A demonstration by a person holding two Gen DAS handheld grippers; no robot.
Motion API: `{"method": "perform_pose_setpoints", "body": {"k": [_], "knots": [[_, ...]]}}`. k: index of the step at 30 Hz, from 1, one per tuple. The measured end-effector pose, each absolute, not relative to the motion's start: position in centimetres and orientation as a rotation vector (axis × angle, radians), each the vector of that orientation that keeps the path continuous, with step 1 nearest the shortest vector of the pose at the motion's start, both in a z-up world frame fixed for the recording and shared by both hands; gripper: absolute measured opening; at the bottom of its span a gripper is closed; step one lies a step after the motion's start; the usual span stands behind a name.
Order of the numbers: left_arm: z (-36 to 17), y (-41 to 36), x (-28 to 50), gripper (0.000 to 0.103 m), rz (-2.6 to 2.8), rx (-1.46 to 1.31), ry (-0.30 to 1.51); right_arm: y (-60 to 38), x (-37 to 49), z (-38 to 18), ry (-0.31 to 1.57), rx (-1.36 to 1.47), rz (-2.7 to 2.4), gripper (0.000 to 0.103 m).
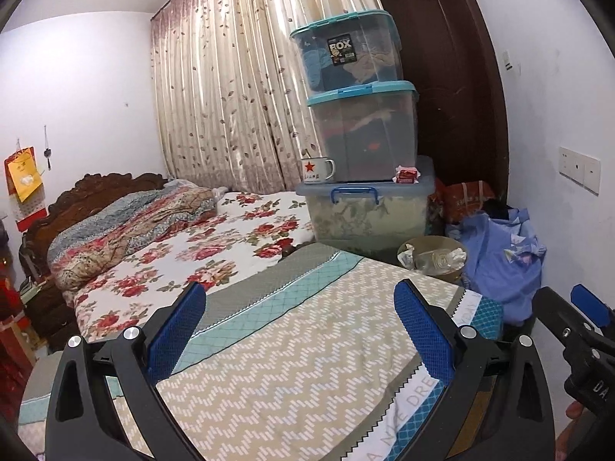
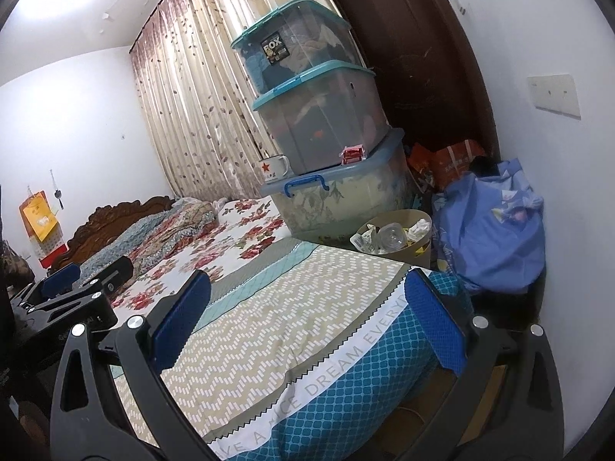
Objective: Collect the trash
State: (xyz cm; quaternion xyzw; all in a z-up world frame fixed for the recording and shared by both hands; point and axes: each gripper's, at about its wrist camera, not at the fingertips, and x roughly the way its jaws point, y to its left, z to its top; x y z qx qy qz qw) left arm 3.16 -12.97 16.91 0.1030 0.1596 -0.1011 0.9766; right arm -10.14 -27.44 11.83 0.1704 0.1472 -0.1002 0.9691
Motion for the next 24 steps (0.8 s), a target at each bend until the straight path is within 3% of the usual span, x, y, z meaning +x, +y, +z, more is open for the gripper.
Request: {"method": "perform_pose_setpoints", "body": {"k": [24], "knots": [[17.7, -12.5, 2.3, 0.094, -0.153, 0.179, 0.277, -27.2, -10.4, 11.9, 0.294, 0.345, -0.174, 0.1]]}}
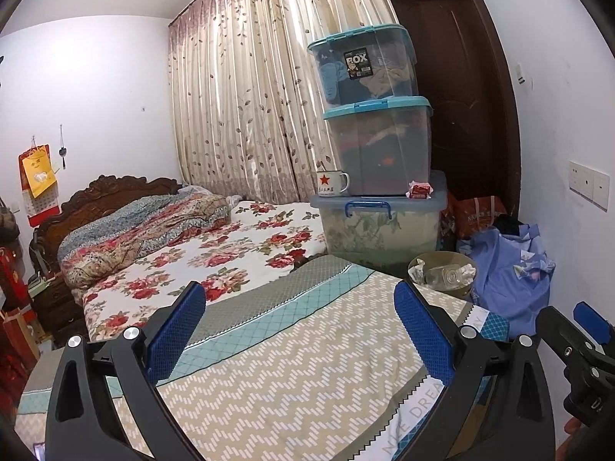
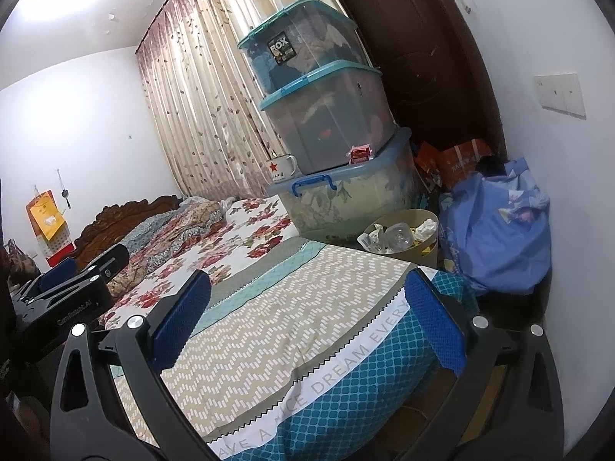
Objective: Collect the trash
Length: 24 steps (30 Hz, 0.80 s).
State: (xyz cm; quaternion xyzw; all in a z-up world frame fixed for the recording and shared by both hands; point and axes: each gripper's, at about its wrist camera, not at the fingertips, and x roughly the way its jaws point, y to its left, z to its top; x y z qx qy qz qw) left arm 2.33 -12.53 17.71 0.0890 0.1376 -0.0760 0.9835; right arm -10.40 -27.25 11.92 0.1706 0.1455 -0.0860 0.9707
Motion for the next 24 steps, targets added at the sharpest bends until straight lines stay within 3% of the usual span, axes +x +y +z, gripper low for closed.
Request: {"method": "perform_pose_setpoints", "body": {"k": [24], "knots": [[17.8, -13.9, 0.8, 0.094, -0.152, 0.201, 0.239, -27.5, -11.1, 11.7, 0.296, 0.354, -0.171, 0.1]]}}
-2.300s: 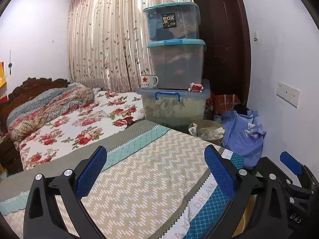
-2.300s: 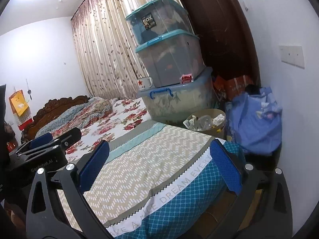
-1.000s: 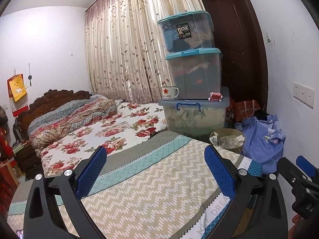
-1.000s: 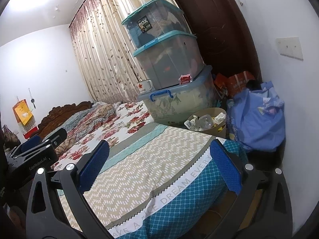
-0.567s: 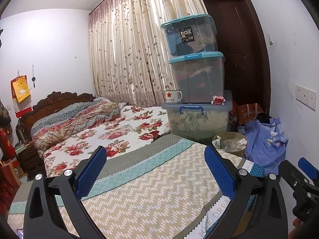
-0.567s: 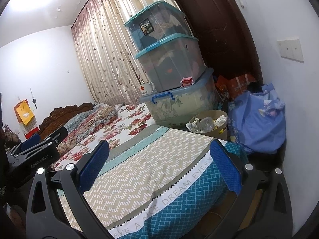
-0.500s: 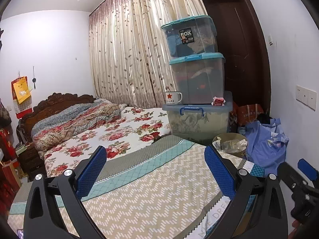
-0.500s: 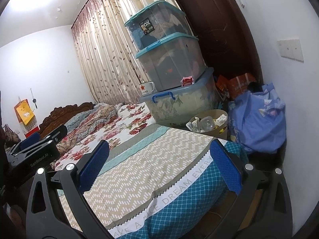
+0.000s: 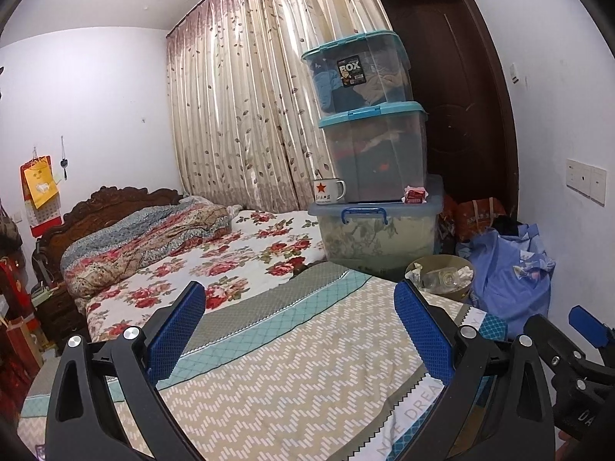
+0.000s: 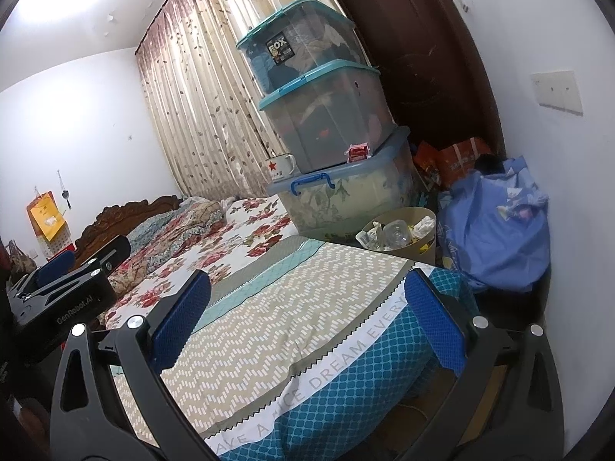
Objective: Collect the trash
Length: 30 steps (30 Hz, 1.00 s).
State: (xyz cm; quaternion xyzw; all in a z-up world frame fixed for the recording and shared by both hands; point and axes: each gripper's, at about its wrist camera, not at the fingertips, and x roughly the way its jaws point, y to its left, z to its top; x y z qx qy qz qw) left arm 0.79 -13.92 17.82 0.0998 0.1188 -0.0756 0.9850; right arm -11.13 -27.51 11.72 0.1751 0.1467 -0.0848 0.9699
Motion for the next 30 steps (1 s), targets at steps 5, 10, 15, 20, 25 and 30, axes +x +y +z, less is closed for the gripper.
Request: {"method": "perform_pose_setpoints", "body": {"k": [5, 10, 15, 20, 25, 30], "knots": [[18.0, -13.3, 0.8, 0.094, -0.144, 0.177, 0.26, -27.5, -11.2, 11.8, 0.292, 0.349, -0.172, 0.1], [17.5, -12.6, 1.6, 0.094, -0.115, 0.148, 0.32, -27.3, -11.3, 11.7, 0.297, 0.351, -0.171, 0.1], [17.5, -11.8, 1.8, 0.094, -0.113, 0.127, 0.332, -27.0, -11.4, 11.6, 0.298, 0.342, -0.164, 0.1], [17.5, -12.0, 1.4, 0.094, -0.114, 0.143, 0.322, -27.0, -11.4, 11.5, 0.302, 0.345, -0.16, 0.1], [17.4, -12.2, 1.3, 0.094, -0.115, 0.148, 0.32, -27.0, -11.5, 11.5, 0.297, 0.339, -0.159, 0.1], [17.4, -12.3, 1.1, 0.094, -0.121, 0.15, 0.318, -26.9, -11.6, 11.5, 0.295, 0.339, -0.157, 0.1]]}}
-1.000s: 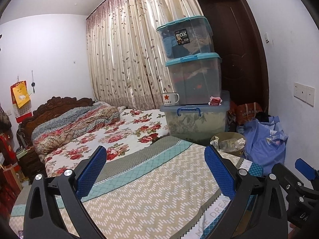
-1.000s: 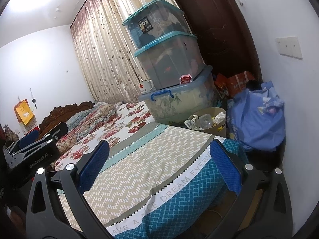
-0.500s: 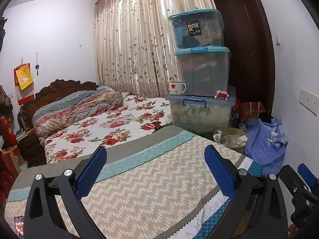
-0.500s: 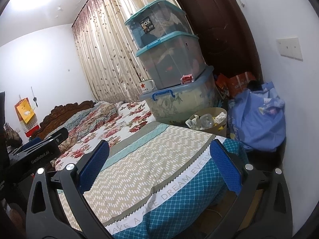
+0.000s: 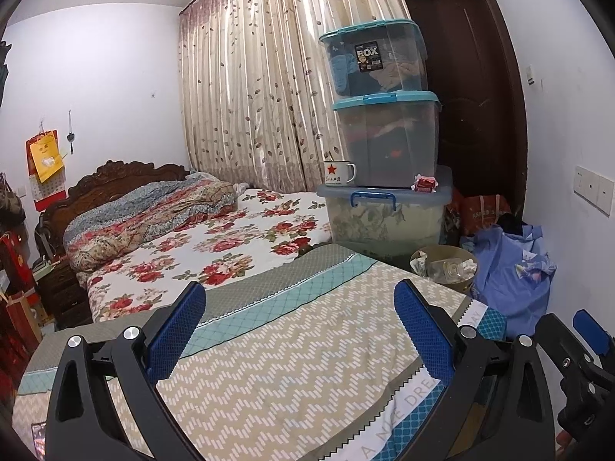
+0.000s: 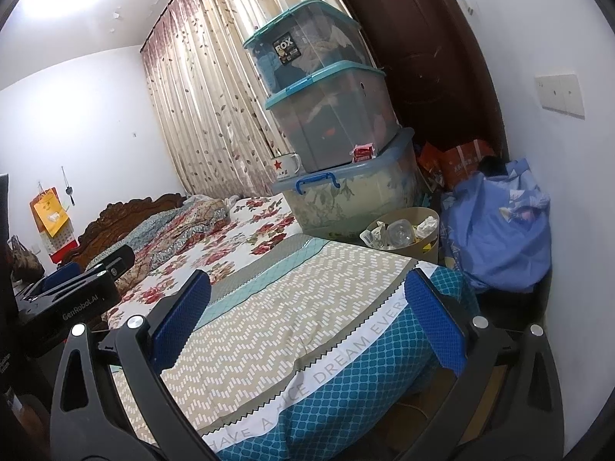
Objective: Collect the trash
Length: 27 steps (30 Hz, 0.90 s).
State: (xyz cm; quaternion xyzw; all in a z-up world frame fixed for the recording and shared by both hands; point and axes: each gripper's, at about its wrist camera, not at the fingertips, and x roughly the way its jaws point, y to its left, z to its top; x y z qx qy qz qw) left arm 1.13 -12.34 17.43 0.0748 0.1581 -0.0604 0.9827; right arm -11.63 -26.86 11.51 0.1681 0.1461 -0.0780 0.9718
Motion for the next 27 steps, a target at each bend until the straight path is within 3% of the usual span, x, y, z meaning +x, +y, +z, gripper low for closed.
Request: {"method": "perform_pose_setpoints", "body": {"k": [27], "knots": [[17.6, -12.7, 0.0, 0.094, -0.174, 0.171, 0.293, -26.0, -12.6, 12.3, 0.26, 0.307, -0.146, 0.1]]}}
